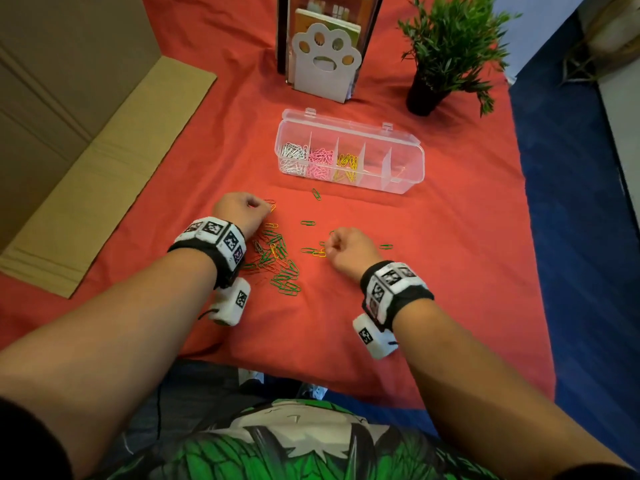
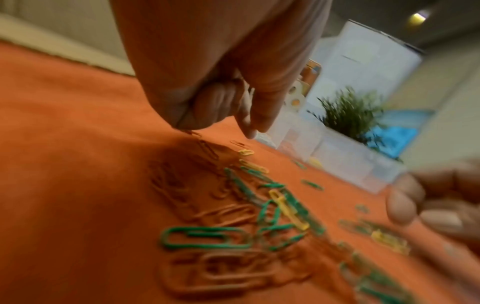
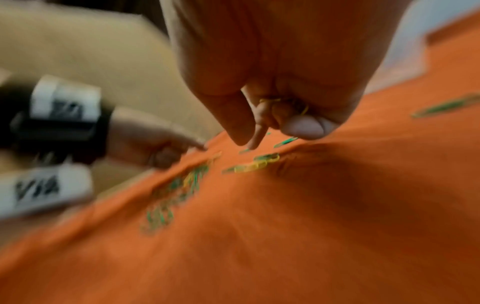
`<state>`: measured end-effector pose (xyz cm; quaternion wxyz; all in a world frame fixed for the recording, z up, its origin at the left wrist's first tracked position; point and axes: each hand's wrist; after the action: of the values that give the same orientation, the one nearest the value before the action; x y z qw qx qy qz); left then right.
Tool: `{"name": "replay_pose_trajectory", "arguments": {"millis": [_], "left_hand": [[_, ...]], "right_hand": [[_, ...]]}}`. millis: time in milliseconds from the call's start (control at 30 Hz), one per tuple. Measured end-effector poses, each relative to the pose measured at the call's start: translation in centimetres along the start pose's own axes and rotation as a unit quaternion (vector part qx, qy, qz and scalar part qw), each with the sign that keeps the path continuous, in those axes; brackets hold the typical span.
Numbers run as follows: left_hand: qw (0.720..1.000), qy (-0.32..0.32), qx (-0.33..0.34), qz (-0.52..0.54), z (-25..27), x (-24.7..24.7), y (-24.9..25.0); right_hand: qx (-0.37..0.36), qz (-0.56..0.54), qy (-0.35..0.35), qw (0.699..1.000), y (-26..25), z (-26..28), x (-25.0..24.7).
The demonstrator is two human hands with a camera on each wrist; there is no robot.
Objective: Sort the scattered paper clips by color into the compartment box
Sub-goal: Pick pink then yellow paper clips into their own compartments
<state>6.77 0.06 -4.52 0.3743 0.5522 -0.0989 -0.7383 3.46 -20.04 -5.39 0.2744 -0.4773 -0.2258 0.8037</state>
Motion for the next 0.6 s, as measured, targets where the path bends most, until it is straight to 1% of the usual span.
{"name": "replay_pose_trajectory", "arguments": {"millis": [67, 133, 200, 300, 400, 467, 500, 567, 600], "left_hand": [[0.995, 0.020, 0.050, -0.086, 0.0, 0.1, -0.2], [0.988, 0.029, 0.077, -0.128, -0.4, 0.3, -0.1], [0.981, 0.031, 0.101, -0.161, -1.0, 0.6, 0.2], [0.965, 0.019, 0.123, -0.229, -1.4, 1.0, 0.5], [0.959, 0.014, 0.127, -0.255, -1.2, 1.0, 0.8], [0.957, 0.019, 0.129, -0.259, -1.3, 1.1, 0.9], [0.960, 0.021, 0.124, -0.249, -1.3, 1.2, 1.0], [0.978, 0.007, 0.090, -0.190, -1.3, 0.9, 1.3], [0.991, -0.018, 0.056, -0.121, -1.1, 0.6, 1.5]], "right_hand": [[-0.056, 0.074, 0.011, 0.996, 0.2, 0.1, 0.9], [-0.104, 0.139, 0.011, 0.985, 0.4, 0.3, 1.4], [-0.135, 0.197, 0.016, 0.971, 0.5, 0.4, 1.7], [-0.146, 0.234, 0.026, 0.961, 0.5, 0.5, 1.8], [-0.121, 0.235, 0.017, 0.964, 0.6, 0.3, 1.7], [-0.090, 0.201, -0.003, 0.976, 0.6, -0.2, 1.5], [-0.075, 0.152, -0.006, 0.985, 0.5, -0.3, 1.2], [-0.037, 0.006, 0.003, 0.999, 0.6, -0.5, 0.4], [-0.004, -0.092, 0.006, 0.996, 0.7, -0.4, 0.0]]}}
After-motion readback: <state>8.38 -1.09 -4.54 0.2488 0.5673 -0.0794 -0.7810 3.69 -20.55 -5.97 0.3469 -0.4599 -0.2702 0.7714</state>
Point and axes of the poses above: each hand's wrist, its own z-axis away from the middle knuckle, its own x-axis out of the palm, y = z × x, and after that the axes turned 8 degrees about -z, right-handed
